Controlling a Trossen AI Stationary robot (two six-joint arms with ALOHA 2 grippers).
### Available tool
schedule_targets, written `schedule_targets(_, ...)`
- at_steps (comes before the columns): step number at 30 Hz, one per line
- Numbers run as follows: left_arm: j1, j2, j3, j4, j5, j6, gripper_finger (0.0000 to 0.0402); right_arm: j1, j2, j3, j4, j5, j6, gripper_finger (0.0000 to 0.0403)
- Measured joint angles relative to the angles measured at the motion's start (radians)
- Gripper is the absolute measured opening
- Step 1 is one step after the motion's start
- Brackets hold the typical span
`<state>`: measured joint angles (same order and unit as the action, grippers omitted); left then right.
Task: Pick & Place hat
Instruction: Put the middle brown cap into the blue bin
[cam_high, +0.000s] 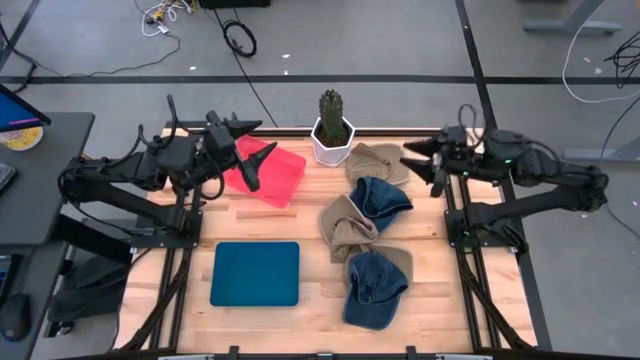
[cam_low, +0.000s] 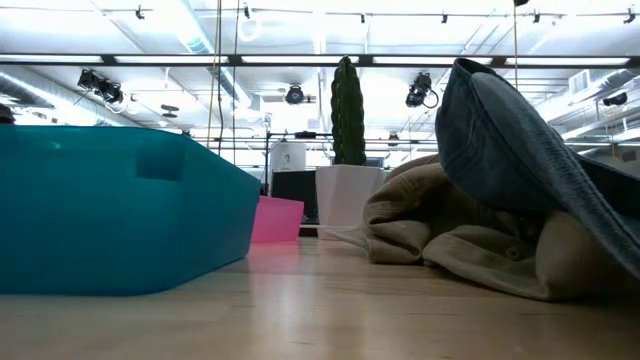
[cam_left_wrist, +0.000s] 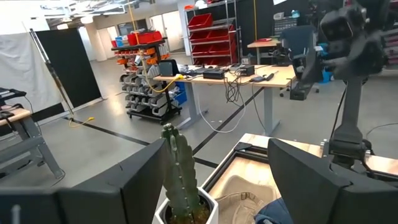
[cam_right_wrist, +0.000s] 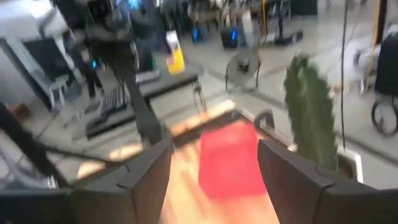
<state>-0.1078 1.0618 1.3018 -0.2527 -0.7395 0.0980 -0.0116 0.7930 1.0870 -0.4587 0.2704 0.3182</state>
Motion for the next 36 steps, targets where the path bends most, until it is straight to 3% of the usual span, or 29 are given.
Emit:
schedule_targets(7,0.000,0.000,0.000,-0.001,0.000,0.001,0.0284,0.000,0.122,-0.002,-0.255,-0.044,0.116,0.0270)
schedule_targets(17,0.000,-0.001,0.000,-0.043,0.000,-0.008,0.0284,0.001,0.286,-0.083,-0.348,-0.310,0.185,0.0327)
schedule_targets(24,0.000,-0.001,0.000,-0.076,0.001,-0.035,0.0284,0.021,0.292,-0.190,-0.287,-0.349,0.253,0.0323)
schedule_targets(30,0.000,-0.001,0.000,-0.077,0.001,-0.035,0.0284,0.071,0.292,-0.318,-0.070,-0.349,0.322,0.0318)
schedule_targets(36,0.000,-0.001,0.000,-0.077,0.001,-0.035,0.0284,0.123,0.295,-0.382,0.043,-0.241,0.315,0.0318)
